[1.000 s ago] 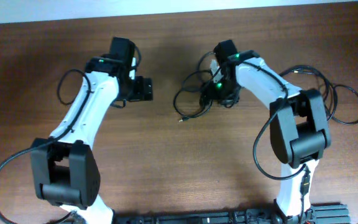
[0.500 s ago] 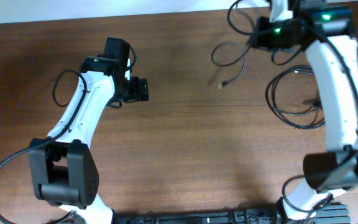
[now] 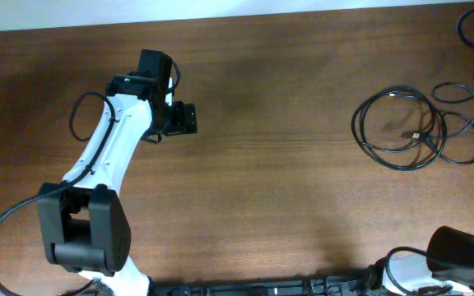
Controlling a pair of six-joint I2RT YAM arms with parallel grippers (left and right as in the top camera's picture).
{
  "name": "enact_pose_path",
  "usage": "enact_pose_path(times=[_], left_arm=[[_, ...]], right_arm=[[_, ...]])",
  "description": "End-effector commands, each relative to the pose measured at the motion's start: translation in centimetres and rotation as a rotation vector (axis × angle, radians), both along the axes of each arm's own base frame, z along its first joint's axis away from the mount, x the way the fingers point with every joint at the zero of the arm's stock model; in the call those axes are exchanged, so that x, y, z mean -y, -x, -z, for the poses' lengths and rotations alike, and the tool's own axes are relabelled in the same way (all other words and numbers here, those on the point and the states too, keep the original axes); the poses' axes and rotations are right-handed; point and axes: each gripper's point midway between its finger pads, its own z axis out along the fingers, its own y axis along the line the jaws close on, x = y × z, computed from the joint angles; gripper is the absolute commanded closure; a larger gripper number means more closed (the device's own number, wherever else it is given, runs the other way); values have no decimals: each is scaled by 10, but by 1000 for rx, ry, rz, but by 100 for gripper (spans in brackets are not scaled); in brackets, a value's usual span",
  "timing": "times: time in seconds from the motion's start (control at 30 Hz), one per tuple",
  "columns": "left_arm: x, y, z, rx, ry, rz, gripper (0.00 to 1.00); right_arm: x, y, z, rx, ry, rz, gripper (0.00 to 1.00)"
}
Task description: Untangle cables
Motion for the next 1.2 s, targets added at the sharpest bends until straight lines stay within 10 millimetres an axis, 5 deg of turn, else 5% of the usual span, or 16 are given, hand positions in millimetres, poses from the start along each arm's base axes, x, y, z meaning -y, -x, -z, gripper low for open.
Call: enact_pose_path(times=[0.0,0.07,0.3,0.4,0.43,0.5,0.57,0.67,0.77,0.9,1.07,1.17], left_arm=[[-1,2,0,-7,1,-10,1],[-1,2,0,-7,1,-10,1],[2,3,0,-10,16,-7,1],[7,3,0,-11,46,-1,1],[9,1,-1,-4,55,1,1],[16,-5,-4,19,92,11,1],[30,-19,-20,84,143,132,1],[24,-32,-39,136,111,148,1],[-9,-26,-58,95,84,54,1],[-29,29,-51,-144,70,-41,1],[-42,82,-53,-359,-4,-50,1],[-44,104,-61,-424,-14,-42,1]], right_arm=[[4,0,7,-34,-4,19,89],[4,1,10,-46,-8,19,71],[5,4,11,-56,-10,25,71],[-4,-2,14,-11,-109,-11,55],[-18,-11,14,29,-179,-60,41],[-44,-25,11,95,-307,-153,32],[-125,-55,-19,274,-499,-620,30],[-196,-60,-27,286,-472,-960,25],[-202,-63,32,-25,-267,-906,25],[-201,-35,108,-399,-412,-815,25],[-196,-10,120,-510,-431,-786,25],[-193,33,156,-679,-477,-751,26]])
